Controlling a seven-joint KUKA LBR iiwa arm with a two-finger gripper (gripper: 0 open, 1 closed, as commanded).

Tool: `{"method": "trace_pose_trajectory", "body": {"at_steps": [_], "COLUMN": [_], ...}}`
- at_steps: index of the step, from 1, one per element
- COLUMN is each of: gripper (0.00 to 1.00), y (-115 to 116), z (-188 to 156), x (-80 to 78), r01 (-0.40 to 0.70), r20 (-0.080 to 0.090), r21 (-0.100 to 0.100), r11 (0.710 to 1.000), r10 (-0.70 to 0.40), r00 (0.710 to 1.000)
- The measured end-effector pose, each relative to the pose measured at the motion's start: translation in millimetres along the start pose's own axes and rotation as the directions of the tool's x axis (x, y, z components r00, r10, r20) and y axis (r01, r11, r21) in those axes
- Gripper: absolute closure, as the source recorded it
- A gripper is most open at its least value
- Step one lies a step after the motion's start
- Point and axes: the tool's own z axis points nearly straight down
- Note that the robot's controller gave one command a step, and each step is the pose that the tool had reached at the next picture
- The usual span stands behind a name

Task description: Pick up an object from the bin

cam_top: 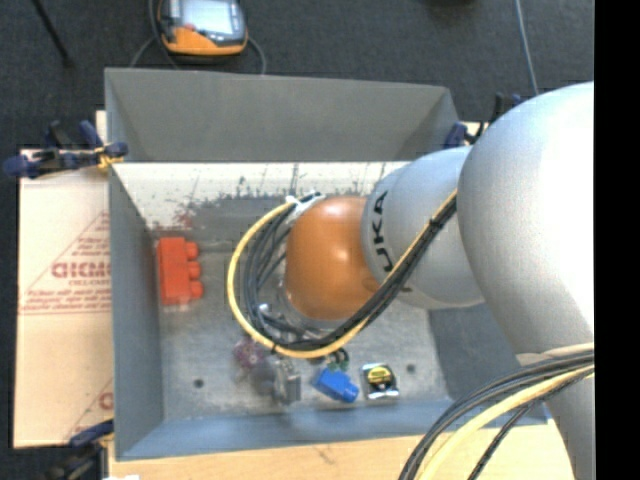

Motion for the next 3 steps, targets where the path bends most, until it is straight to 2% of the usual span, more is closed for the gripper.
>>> {"method": "trace_pose_trajectory", "body": {"at_steps": [1, 2, 3], "gripper": [1.00, 1.00, 1.00], "y": [-0.5, 9.7, 23.1], "z": [-0.1, -184.1, -79.7], "x": [0.0, -5.9, -14.5], "r01": [-0.003, 0.057, -0.089], "r20": [0.000, 0.013, -0.003], "r21": [0.000, 0.004, 0.000], "r11": [1.000, 0.998, 0.996], "r10": [0.003, -0.057, 0.089], "r00": [1.000, 0.998, 0.996]}}
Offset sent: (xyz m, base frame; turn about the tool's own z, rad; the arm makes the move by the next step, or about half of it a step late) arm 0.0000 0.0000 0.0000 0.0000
